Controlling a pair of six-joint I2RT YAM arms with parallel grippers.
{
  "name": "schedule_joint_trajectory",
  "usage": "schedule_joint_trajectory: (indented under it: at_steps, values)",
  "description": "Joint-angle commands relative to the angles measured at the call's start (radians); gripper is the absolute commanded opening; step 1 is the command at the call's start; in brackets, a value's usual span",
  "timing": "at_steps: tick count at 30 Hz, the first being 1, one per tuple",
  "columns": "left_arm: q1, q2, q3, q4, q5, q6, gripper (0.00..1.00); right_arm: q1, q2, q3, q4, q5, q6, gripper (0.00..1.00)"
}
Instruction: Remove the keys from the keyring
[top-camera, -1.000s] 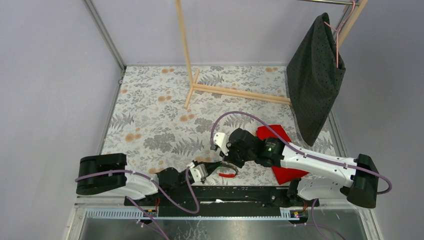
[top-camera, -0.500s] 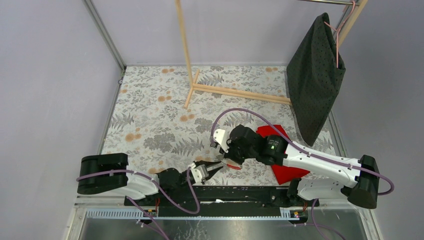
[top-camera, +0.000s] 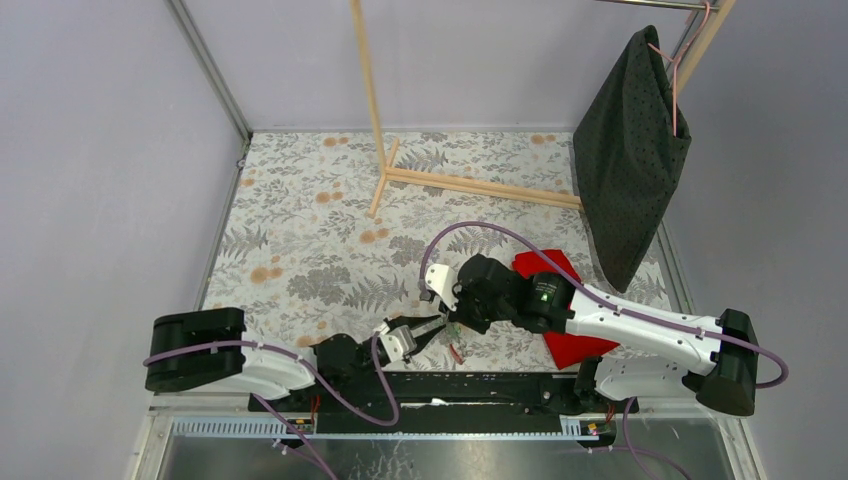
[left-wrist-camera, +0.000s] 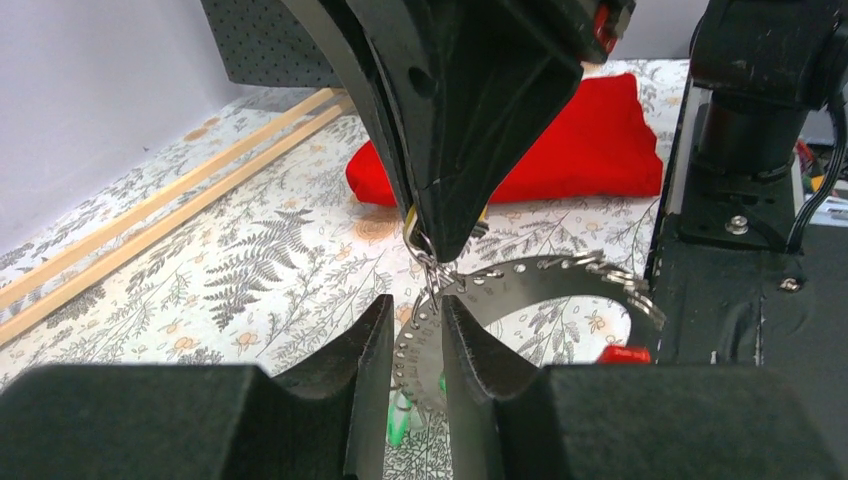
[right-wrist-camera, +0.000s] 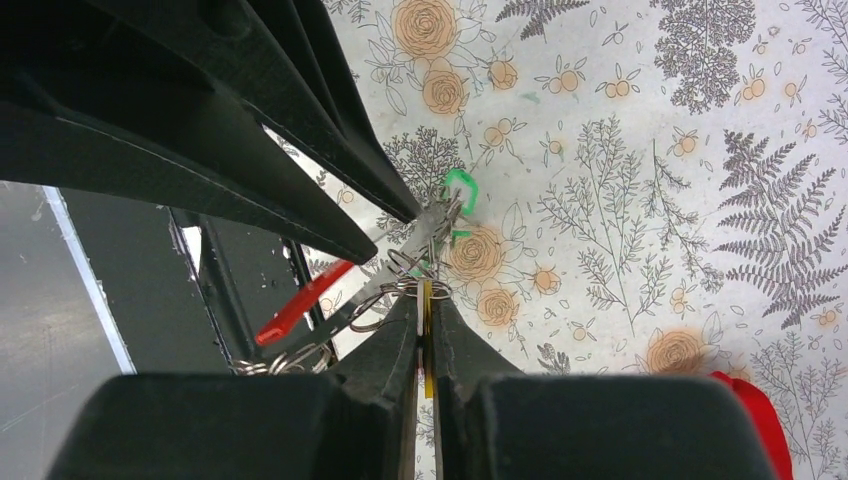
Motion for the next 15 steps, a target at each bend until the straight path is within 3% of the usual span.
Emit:
schedule_joint_trajectory:
  at_steps: [1,15]
  values:
    - [0.011,0.037,0.029,0.068,0.012,0.003,0.27,0.014,-0.027,0.048,0.011,0.012,-0.008,0.00]
    - [0.026,0.105,0.073,0.096,0.057,-0.008,0.27,0.025,-0.030,0.046,0.005,0.016,0.000,0.00]
